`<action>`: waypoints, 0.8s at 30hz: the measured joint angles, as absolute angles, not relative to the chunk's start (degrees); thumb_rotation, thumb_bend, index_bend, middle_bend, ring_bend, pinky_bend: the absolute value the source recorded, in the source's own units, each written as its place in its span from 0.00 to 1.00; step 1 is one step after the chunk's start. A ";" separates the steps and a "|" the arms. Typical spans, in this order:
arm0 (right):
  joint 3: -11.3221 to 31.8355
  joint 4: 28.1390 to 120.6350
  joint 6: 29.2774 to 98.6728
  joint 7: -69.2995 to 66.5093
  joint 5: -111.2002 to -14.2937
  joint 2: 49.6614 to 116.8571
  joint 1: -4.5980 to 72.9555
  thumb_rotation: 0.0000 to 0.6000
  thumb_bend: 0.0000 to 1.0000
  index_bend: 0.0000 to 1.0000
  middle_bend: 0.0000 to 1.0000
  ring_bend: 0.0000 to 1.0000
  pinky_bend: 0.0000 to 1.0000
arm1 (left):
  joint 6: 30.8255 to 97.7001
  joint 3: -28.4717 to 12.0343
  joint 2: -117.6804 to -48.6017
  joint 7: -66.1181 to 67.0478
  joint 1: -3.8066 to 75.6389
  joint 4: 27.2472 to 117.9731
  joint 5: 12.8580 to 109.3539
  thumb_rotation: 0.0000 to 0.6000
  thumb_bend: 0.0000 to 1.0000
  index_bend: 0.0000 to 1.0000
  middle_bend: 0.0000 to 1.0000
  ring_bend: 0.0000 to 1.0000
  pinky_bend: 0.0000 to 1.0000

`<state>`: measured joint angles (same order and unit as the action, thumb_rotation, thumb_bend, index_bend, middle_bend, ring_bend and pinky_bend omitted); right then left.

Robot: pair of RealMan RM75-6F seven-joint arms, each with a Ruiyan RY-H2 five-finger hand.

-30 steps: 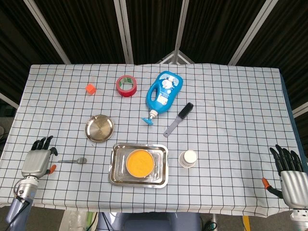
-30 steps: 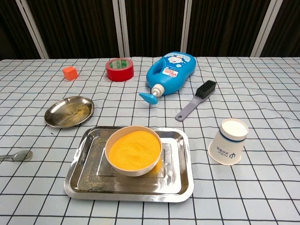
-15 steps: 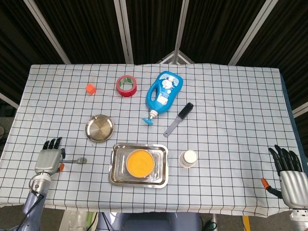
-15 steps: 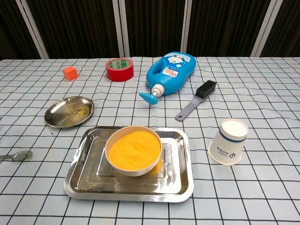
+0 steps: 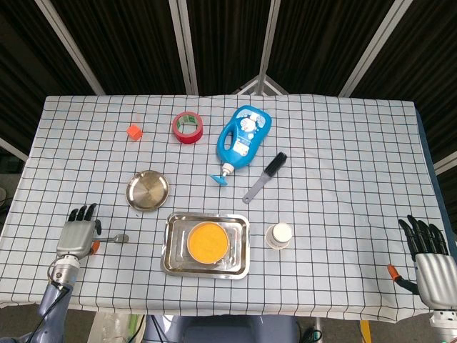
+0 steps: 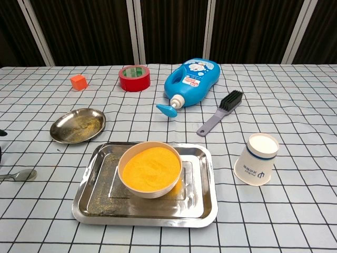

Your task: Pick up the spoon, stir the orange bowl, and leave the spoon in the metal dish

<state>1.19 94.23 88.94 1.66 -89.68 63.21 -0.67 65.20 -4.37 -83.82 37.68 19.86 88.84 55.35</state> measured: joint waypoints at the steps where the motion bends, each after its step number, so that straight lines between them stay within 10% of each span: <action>1: 1.19 94.25 88.93 1.65 -89.67 63.21 -0.67 1.00 0.31 0.00 0.00 0.00 0.00 | 65.25 -4.29 -83.81 37.64 19.88 88.91 55.40 1.00 0.50 0.47 0.00 0.00 0.06; 24: 1.23 94.39 88.83 1.52 -89.51 63.13 -0.66 1.00 0.31 0.00 0.00 0.00 0.00 | 65.07 -2.85 -84.55 37.86 20.76 88.41 54.61 1.00 0.54 0.49 0.00 0.00 0.06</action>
